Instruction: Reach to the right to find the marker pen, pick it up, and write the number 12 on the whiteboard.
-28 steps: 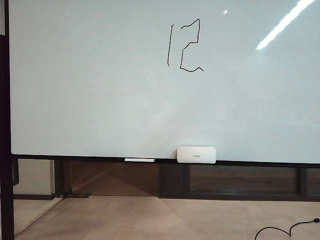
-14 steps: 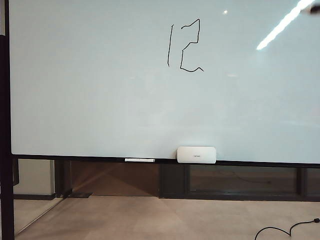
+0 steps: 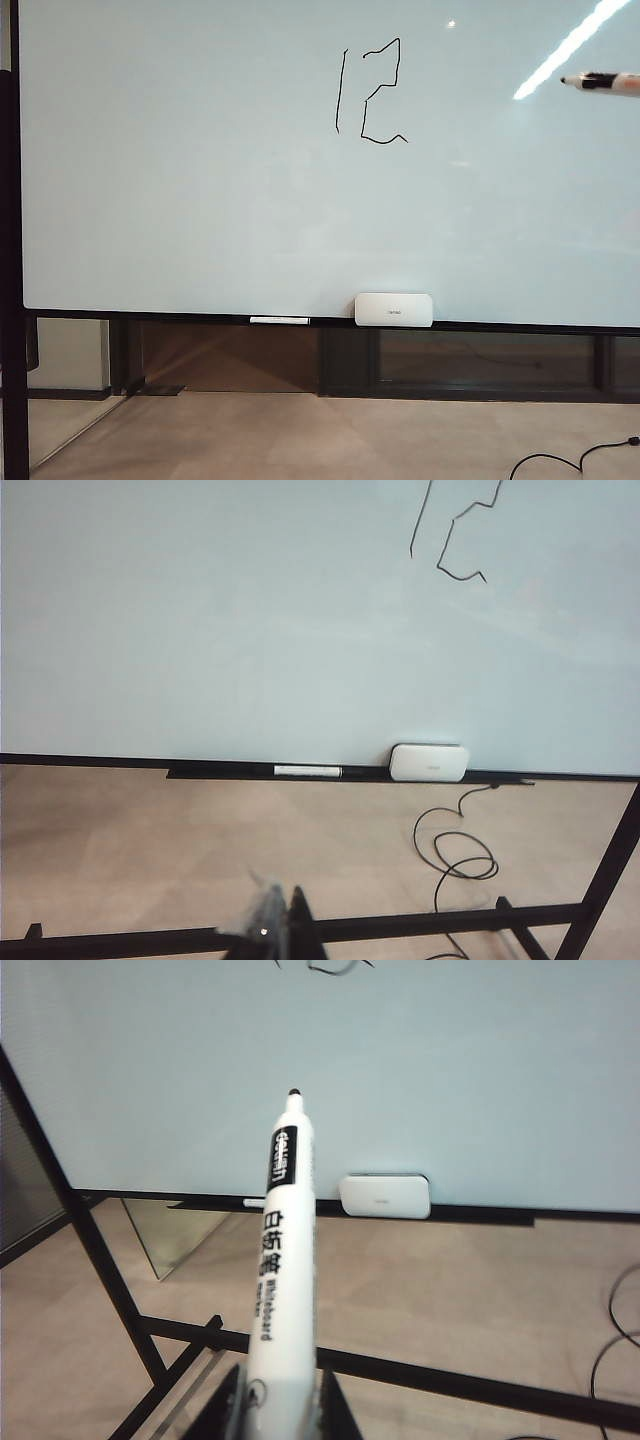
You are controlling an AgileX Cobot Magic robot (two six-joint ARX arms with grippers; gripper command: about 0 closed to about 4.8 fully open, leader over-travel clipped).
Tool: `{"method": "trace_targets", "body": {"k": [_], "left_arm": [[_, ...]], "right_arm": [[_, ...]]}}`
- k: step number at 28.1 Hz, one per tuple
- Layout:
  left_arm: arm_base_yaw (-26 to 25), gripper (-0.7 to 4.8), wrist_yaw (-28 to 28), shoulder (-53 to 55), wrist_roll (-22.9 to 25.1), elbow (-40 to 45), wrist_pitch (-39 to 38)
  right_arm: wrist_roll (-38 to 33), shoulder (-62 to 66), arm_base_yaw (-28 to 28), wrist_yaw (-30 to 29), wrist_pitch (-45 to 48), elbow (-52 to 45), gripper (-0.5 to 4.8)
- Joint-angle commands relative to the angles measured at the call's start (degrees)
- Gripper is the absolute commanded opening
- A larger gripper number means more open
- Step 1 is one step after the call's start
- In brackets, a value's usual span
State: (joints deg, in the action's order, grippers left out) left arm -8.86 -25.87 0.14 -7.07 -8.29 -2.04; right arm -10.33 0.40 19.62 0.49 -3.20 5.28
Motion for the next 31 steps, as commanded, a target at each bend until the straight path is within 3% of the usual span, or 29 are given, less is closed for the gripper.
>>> {"method": "trace_targets", "body": {"k": [1,12,21,27,31], "left_arm": [[0.02,-0.05,-0.52,0.0,1.11,1.18,2.05],[0.15,-0.05,-2.4,0.0,1.05,7.76,7.63],[1.7,-0.05,-2.82,0.0,2.12,7.78,6.34],[1.7,-0.05,1.62,0.0,2.6,7.78,6.32],[1.7,-0.05,7.93,0.0,2.58,7.78,5.92]], "right_arm": [[2.08,0.0,0.07,-0.7,1.14,0.0,-0.06],[4.59,-0.04,0.04,-0.66,0.94,-3.15,-0.06],[7.26,-0.2,0.0,-0.63,1.01,-4.76,-0.06],[8.76,-0.22,-0.02,2.12,0.15,-4.76,-0.06],[9.33,-0.2,-0.02,9.35,0.48,-4.74,-0.06]]}}
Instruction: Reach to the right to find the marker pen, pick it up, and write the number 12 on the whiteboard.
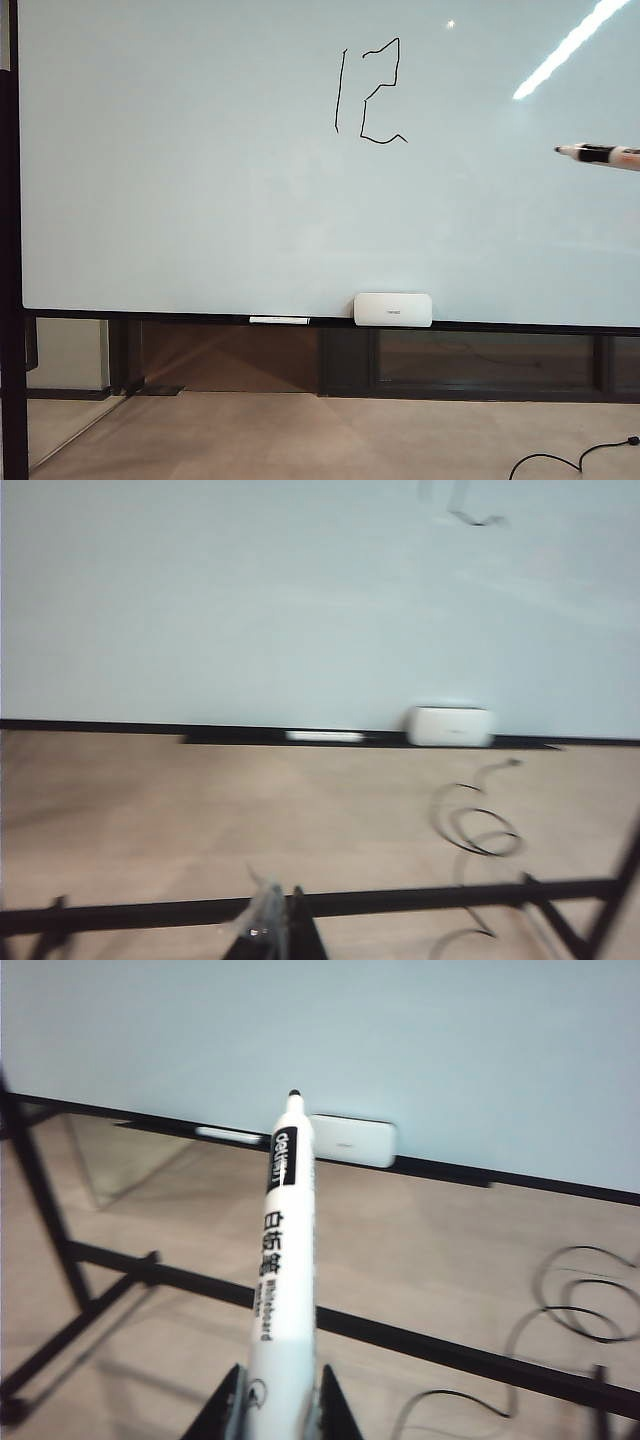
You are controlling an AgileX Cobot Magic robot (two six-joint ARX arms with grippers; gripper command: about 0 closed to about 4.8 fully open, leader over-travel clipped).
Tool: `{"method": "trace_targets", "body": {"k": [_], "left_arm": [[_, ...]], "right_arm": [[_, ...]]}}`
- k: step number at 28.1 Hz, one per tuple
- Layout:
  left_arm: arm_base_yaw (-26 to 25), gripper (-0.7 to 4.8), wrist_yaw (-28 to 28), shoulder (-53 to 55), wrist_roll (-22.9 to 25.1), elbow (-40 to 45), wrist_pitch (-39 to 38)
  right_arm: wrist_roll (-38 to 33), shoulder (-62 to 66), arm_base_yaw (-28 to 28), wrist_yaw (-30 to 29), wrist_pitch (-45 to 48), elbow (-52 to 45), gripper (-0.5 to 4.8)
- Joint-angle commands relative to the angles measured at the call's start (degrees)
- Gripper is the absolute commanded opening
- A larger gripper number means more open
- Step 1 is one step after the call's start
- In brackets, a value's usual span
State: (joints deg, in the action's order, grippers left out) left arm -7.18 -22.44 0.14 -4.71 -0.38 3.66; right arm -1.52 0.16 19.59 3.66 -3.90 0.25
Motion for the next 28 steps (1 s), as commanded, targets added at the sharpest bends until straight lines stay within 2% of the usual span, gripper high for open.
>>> {"method": "trace_targets", "body": {"k": [1,8,13,15,22,28], "left_arm": [[0.02,-0.05,5.51,0.0,0.2,-0.13,-0.02],[0.02,-0.05,6.01,0.0,0.2,-0.13,-1.46],[0.02,-0.05,3.19,0.0,0.22,-0.13,-1.68],[0.0,-0.05,3.32,0.0,0.22,-0.13,-1.77],[0.0,-0.05,3.76,0.0,0.17,-0.13,-1.86],[0.0,-0.05,3.74,0.0,-0.22,-0.13,-1.86]], "right_arm": [[0.52,0.04,0.0,8.22,1.16,0.28,-0.06],[0.52,0.04,0.0,7.93,0.87,0.28,-0.06],[0.5,0.02,0.04,6.75,0.9,0.28,-0.06],[0.5,0.02,-0.02,7.45,0.9,0.28,-0.06],[0.5,0.02,0.0,15.74,0.9,0.28,-0.06],[0.5,0.02,0.02,15.87,0.72,0.28,-0.05]]}}
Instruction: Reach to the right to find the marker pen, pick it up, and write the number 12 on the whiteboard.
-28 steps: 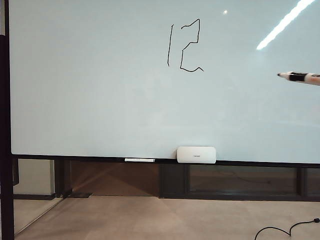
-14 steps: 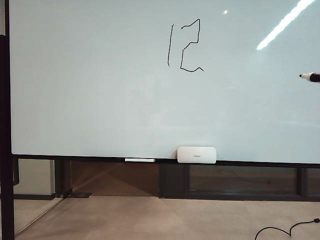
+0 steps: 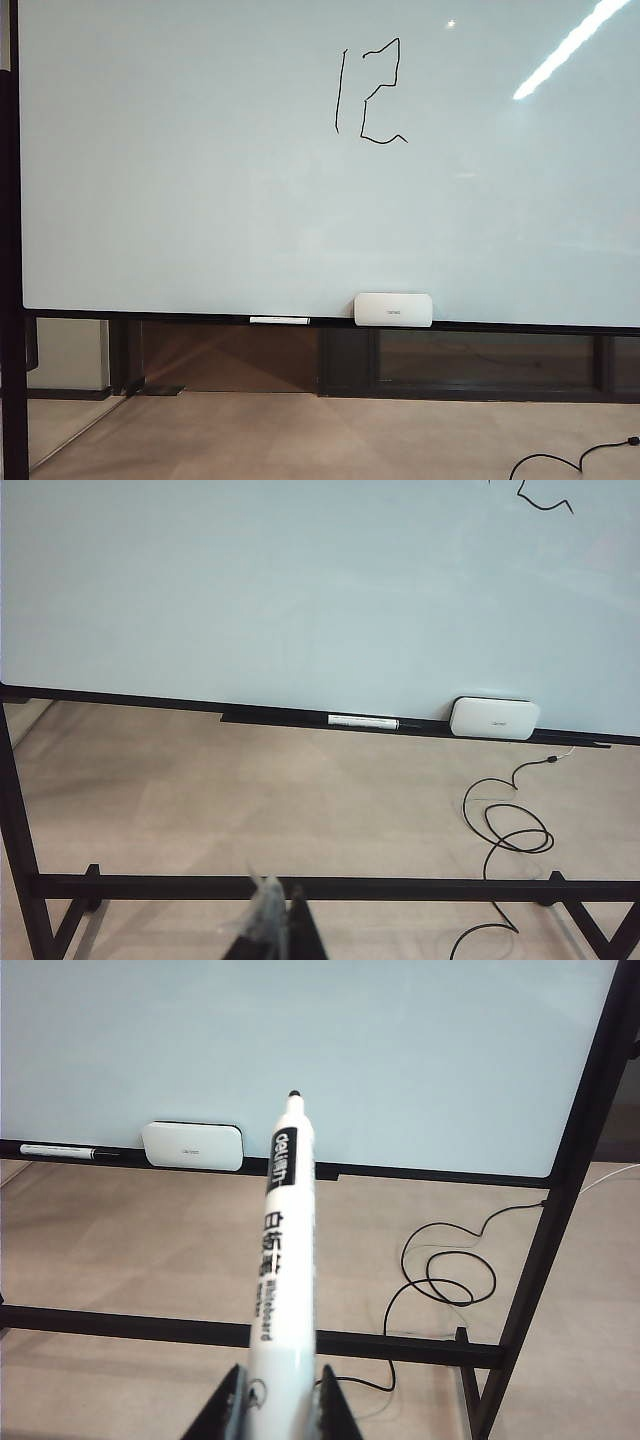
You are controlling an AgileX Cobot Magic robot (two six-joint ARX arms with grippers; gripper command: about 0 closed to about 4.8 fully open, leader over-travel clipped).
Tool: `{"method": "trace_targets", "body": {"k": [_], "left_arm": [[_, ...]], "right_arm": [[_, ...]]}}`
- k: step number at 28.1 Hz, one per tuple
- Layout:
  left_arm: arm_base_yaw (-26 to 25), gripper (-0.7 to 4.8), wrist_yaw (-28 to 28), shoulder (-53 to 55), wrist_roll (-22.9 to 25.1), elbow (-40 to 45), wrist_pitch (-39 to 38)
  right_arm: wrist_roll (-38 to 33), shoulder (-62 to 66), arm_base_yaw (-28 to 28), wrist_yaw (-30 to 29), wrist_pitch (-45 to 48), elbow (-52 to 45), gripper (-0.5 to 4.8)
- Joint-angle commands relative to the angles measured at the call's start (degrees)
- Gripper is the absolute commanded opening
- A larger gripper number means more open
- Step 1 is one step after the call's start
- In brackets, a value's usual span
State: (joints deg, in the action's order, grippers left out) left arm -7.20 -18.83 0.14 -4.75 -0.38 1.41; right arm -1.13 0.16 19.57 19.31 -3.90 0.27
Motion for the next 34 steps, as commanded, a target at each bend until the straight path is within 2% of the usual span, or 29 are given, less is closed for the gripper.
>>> {"method": "trace_targets", "body": {"k": [1,34], "left_arm": [[0.02,-0.05,0.13,0.0,-0.17,-0.13,0.37],[0.02,-0.05,0.13,0.0,-0.15,-0.13,0.39]], "right_arm": [[0.11,0.02,0.04,0.24,0.74,0.26,-0.05],[0.11,0.02,-1.16,0.07,0.72,0.26,-0.05]]}}
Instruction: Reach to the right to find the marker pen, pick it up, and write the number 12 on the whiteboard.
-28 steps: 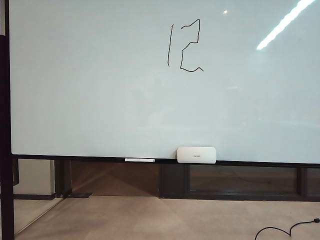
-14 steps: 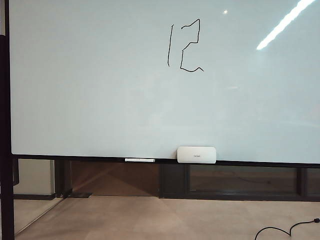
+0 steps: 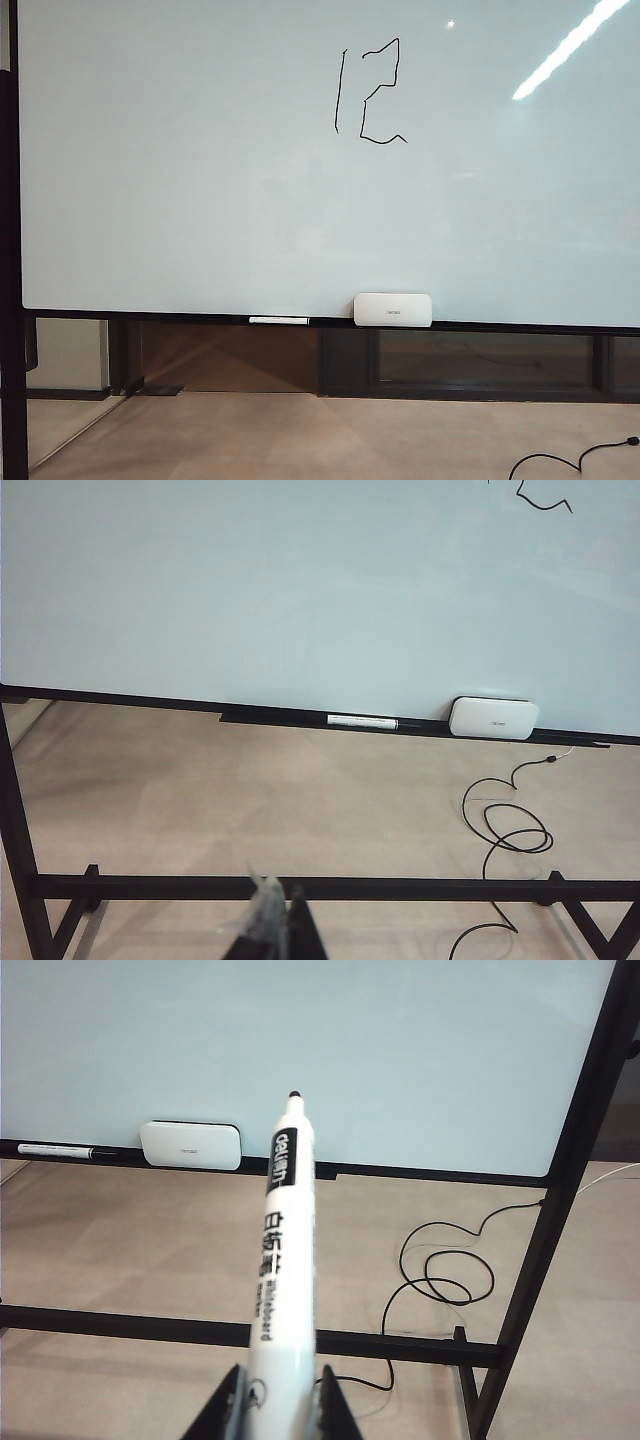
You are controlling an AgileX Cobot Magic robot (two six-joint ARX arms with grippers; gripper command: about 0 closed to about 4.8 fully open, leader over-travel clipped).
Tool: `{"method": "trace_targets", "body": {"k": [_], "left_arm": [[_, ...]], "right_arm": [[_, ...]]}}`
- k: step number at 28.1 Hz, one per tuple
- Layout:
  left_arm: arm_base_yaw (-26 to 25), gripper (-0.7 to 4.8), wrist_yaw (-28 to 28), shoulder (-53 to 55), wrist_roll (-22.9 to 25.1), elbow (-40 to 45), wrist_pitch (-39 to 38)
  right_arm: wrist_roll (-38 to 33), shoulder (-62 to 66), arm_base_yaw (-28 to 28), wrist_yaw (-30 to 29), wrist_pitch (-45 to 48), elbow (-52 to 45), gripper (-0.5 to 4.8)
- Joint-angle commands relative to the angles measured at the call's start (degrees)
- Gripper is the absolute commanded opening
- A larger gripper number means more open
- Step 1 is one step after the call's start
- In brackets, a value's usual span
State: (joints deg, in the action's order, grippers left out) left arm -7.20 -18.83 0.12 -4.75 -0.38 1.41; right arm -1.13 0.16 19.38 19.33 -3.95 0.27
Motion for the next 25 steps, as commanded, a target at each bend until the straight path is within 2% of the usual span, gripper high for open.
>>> {"method": "trace_targets", "body": {"k": [1,10,25], "left_arm": [[0.02,-0.05,0.13,0.02,-0.17,-0.13,0.39],[0.02,-0.05,0.13,0.02,-0.17,-0.13,0.39],[0.02,-0.05,0.13,0.02,-0.17,-0.13,0.39]], "right_arm": [[0.11,0.02,-1.77,0.02,0.79,0.26,-0.05],[0.11,0.02,-9.16,0.17,0.76,0.26,-0.05],[0.11,0.02,-9.27,0.04,0.76,0.26,-0.05]]}}
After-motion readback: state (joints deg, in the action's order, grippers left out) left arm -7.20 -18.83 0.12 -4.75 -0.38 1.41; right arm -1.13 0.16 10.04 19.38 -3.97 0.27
